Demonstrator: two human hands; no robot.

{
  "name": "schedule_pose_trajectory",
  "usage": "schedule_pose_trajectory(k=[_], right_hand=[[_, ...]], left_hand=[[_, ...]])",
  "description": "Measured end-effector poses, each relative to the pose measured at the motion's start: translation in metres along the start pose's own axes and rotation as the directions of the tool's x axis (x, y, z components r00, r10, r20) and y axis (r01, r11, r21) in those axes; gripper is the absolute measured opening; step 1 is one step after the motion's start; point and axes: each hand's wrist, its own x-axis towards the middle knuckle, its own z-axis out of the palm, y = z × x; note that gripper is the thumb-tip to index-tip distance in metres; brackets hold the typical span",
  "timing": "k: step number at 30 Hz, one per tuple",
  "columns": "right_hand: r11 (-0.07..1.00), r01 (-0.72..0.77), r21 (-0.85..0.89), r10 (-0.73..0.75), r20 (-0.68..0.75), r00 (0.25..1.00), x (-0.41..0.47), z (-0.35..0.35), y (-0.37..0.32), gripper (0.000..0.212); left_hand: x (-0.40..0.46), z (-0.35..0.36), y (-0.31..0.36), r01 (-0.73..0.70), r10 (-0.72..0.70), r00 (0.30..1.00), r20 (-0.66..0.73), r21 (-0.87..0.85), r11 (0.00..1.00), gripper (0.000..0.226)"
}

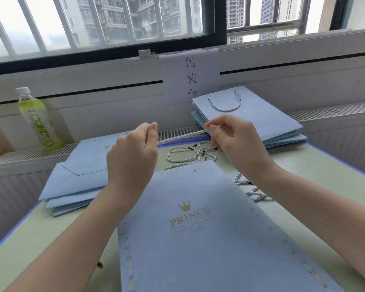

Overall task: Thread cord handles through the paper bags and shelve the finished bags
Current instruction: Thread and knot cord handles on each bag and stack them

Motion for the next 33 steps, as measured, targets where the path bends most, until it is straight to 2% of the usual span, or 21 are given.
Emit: schedule_pose_trajectory(k=[3,5,8,10,11,14,17,19,21,22,26,30,33], right_hand=[[0.996,-0.090,-0.001,0.090,0.040,0.995,0.001,-0.001,0.003,0.019],[0.959,-0.217,0.182,0.202,0.093,0.975,0.001,0.000,0.002,0.021],[0.739,-0.400,0.542,0.321,0.239,0.916,0.003,-0.001,-0.004,0.020],[0.629,-0.439,0.642,0.332,0.288,0.898,0.005,-0.004,-0.006,0.020],[0.641,-0.427,0.638,0.322,0.282,0.904,0.005,-0.005,-0.006,0.019],[0.858,-0.277,0.433,0.216,0.184,0.959,0.004,-0.005,-0.005,0.012],[0.966,-0.081,0.247,0.041,0.162,0.986,0.001,-0.003,-0.002,0.007],[1.000,0.023,0.018,-0.026,0.181,0.983,0.000,0.000,0.005,0.008],[0.956,0.137,-0.261,-0.089,0.187,0.978,-0.001,0.001,0.010,0.012],[0.929,0.166,-0.330,-0.107,0.190,0.976,-0.001,0.001,0.011,0.016],[0.960,0.092,-0.265,-0.027,0.236,0.971,0.000,-0.004,0.008,0.031],[0.942,0.111,-0.316,-0.034,0.240,0.970,0.000,0.000,0.007,0.021],[0.946,0.119,-0.300,-0.033,0.276,0.960,-0.001,0.000,0.004,0.020]], left_hand=[[-0.001,0.003,-0.005,0.024,-0.050,0.988,0.143,0.178,0.984,0.045],[-0.003,0.006,-0.004,-0.026,-0.038,0.970,0.238,0.257,0.966,0.043],[-0.006,0.012,0.000,-0.076,-0.046,0.911,0.409,0.278,0.958,0.029],[-0.010,0.016,0.001,-0.098,-0.043,0.875,0.482,0.264,0.960,0.026],[-0.012,0.018,0.001,-0.114,-0.033,0.867,0.497,0.263,0.958,0.029],[-0.017,0.024,0.002,-0.153,-0.008,0.861,0.509,0.274,0.950,0.036],[-0.017,0.026,0.003,-0.093,-0.050,0.838,0.543,0.233,0.968,0.035],[-0.015,0.026,0.002,0.015,-0.105,0.816,0.568,0.161,0.987,0.032],[-0.012,0.026,0.000,0.088,-0.119,0.807,0.578,0.081,0.993,0.020],[-0.011,0.026,0.000,0.104,-0.117,0.807,0.578,0.055,0.993,0.015],[-0.010,0.025,-0.001,0.132,-0.115,0.799,0.591,0.014,0.991,0.018],[-0.010,0.026,-0.006,0.163,-0.103,0.753,0.650,-0.033,0.986,0.022],[-0.009,0.026,-0.008,0.173,-0.127,0.764,0.632,-0.011,0.985,0.019]])
